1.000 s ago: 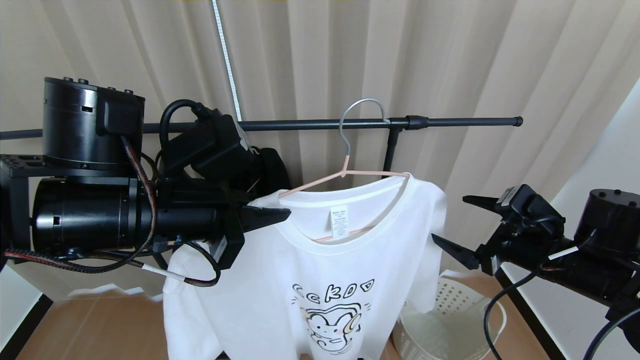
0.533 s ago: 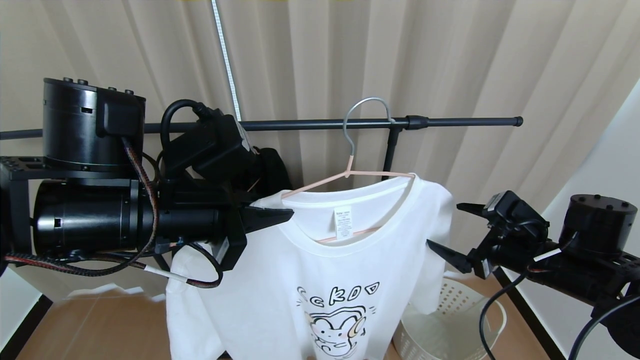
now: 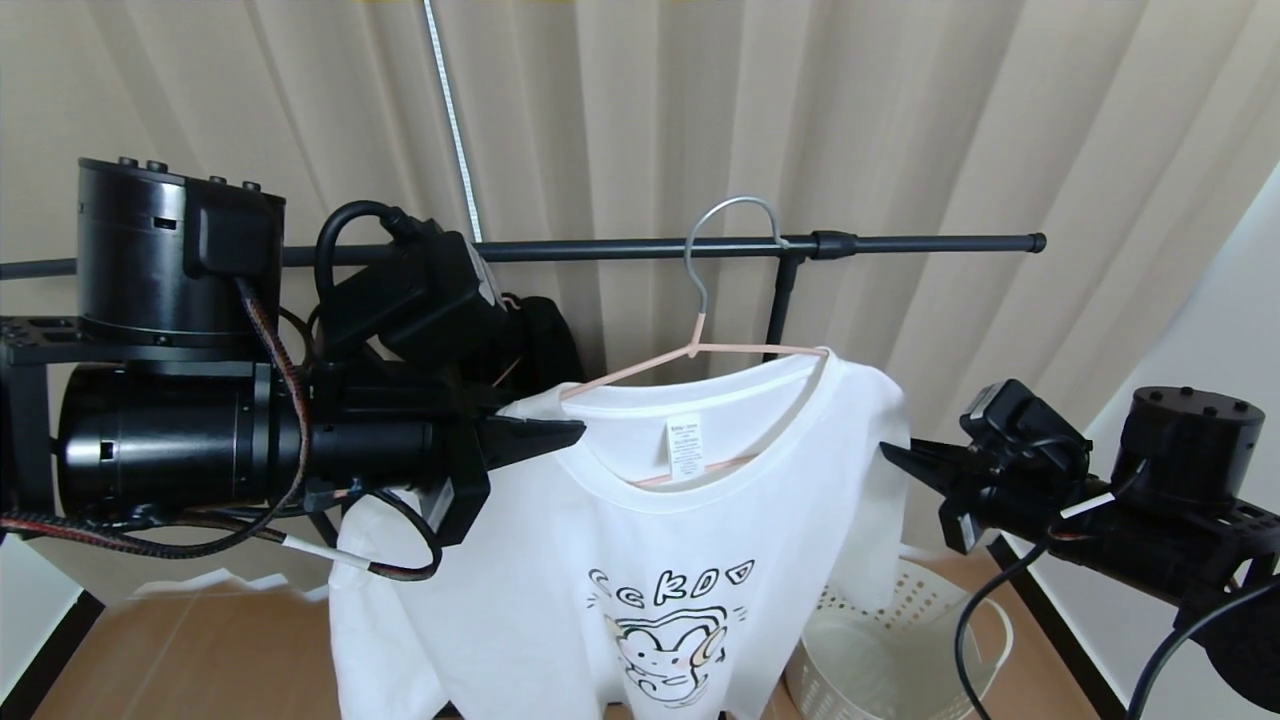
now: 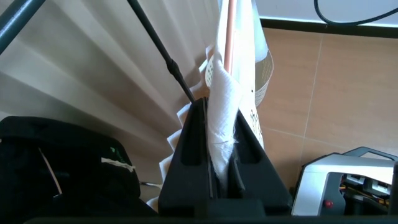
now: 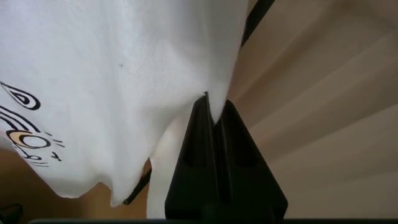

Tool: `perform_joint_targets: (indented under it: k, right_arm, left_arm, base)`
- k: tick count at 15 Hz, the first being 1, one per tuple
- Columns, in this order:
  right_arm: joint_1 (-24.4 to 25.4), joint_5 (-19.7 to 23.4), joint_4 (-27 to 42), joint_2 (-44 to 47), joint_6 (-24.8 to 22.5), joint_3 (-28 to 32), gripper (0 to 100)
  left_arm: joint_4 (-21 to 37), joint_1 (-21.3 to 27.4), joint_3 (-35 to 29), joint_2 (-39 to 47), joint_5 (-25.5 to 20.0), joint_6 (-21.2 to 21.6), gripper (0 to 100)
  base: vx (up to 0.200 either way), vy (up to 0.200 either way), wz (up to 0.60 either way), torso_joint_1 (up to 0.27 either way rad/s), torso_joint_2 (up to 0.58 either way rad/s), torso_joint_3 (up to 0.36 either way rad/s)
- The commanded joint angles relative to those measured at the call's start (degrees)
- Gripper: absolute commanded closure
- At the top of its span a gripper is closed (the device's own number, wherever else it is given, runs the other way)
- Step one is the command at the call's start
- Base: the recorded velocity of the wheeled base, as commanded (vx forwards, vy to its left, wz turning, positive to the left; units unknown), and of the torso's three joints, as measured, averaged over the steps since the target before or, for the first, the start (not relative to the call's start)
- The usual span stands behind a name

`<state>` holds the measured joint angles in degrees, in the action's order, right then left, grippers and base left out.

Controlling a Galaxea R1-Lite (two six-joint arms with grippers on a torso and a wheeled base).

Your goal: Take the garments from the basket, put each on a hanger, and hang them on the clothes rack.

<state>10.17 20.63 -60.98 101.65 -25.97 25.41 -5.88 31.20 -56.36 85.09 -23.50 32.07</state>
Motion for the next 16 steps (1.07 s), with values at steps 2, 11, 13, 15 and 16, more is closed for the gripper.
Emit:
perform_joint_targets:
  k: [2,11,13,15,16]
  right_arm:
    - [-1.73,0.12,-0.02,0.4,0.04,0.87,100]
    - [-2.43,0.38,-0.02,0.31,0.13,0.7,100]
    - [-2.34,0.64,-0.11,-0.75,0.21,0.0,100]
    - [-2.17,0.64,-0.02,-1.71,0.21,-0.09,0]
    - [-2.17,0.73,-0.28,-2.42,0.21,-0.18,0]
  left_arm:
    - [-0.01,-0.17,0.46,-0.36,0.04,0.01,100]
    - [-0.01,-0.35,2.39,-1.51,0.04,-0.08,100]
    - [-0.01,-0.52,2.74,-1.51,0.04,-0.26,100]
    - [-0.01,-0.61,3.01,-1.51,0.21,-1.31,100]
    - [-0.01,-0.87,3.36,-1.51,1.71,-1.93,100]
  base:
    - [0.0,0.0,0.0,0.0,0.0,0.0]
    - [0.0,0.0,0.0,0.0,0.0,0.0]
    - [0.0,0.0,0.0,0.0,0.0,0.0]
    - [0.0,0.0,0.0,0.0,0.0,0.0]
    - [0.0,0.0,0.0,0.0,0.0,0.0]
